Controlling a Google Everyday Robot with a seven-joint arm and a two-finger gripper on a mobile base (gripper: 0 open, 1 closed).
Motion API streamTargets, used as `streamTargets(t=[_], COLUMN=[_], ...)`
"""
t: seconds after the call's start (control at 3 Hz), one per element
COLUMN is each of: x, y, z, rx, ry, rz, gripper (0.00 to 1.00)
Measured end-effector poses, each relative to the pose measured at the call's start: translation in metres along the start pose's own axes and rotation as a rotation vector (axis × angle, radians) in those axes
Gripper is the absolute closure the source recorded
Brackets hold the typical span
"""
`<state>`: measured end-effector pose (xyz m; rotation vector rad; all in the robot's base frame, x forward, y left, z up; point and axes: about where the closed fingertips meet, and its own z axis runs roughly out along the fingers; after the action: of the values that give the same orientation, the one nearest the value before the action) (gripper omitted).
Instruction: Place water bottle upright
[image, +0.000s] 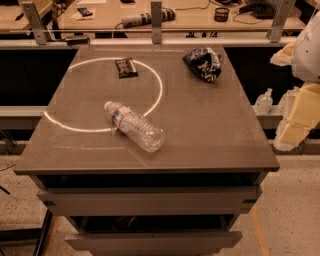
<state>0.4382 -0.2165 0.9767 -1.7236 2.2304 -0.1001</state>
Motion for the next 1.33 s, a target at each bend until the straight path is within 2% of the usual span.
streamTargets(t=[0.33,0.67,1.0,1.33], x=[0.000,-0.010,-0.046,-0.092], y=[0.000,-0.013,-0.025,-0.019], z=[0.000,0.000,-0.001,0.007], rx=[0.000,-0.010,-0.020,-0.037], ry=[0.000,-0.035,-0.053,-0.039], rz=[0.000,0.070,0.144,0.211], gripper=[0.00,0.00,0.00,0.00])
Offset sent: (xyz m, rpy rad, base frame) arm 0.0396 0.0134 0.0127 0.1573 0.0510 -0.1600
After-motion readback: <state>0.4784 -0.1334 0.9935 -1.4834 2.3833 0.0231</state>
